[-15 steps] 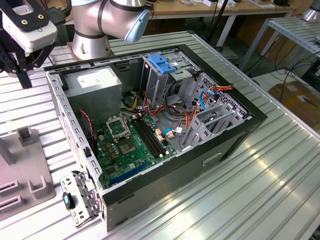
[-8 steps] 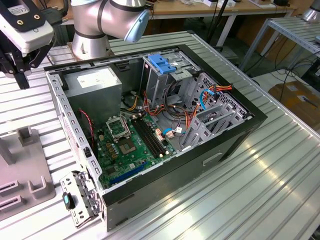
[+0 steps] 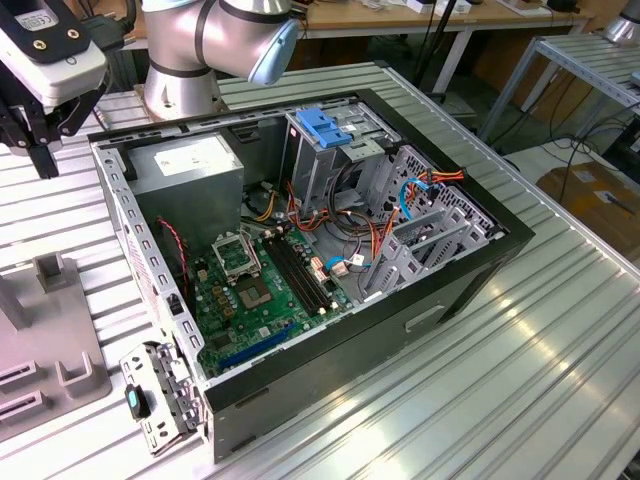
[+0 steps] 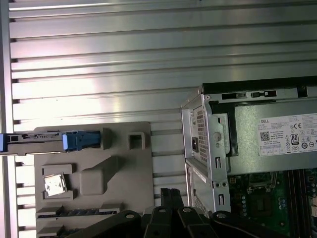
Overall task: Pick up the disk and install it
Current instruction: 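Reach for the disk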
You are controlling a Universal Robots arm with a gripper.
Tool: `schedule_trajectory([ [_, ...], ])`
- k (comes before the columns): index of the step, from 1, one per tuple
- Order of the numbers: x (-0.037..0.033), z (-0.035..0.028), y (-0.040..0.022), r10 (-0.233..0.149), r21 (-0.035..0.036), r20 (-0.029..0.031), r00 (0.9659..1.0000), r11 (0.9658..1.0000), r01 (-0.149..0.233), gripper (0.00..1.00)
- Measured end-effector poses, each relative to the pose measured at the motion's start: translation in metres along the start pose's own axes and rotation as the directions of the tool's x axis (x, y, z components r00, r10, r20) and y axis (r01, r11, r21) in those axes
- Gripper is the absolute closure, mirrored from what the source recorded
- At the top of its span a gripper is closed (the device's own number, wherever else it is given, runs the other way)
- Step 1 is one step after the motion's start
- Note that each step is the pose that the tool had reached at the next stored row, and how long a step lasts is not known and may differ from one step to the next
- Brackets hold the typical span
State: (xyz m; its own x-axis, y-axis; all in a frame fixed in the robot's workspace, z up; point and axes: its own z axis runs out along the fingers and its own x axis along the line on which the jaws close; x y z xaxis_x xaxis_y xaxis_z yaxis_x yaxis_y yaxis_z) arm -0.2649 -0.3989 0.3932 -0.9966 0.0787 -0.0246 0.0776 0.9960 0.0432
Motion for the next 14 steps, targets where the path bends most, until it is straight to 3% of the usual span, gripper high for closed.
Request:
schedule_trajectory([
  [7,0.0037,-0.0001,-0.0003,0.0,0.0,0.0,1.0,1.0,0.0,0.89],
  [14,0.0125,-0.0004,-0.0009,0.0,0.0,-0.0001,1.0,1.0,0.0,0.89],
])
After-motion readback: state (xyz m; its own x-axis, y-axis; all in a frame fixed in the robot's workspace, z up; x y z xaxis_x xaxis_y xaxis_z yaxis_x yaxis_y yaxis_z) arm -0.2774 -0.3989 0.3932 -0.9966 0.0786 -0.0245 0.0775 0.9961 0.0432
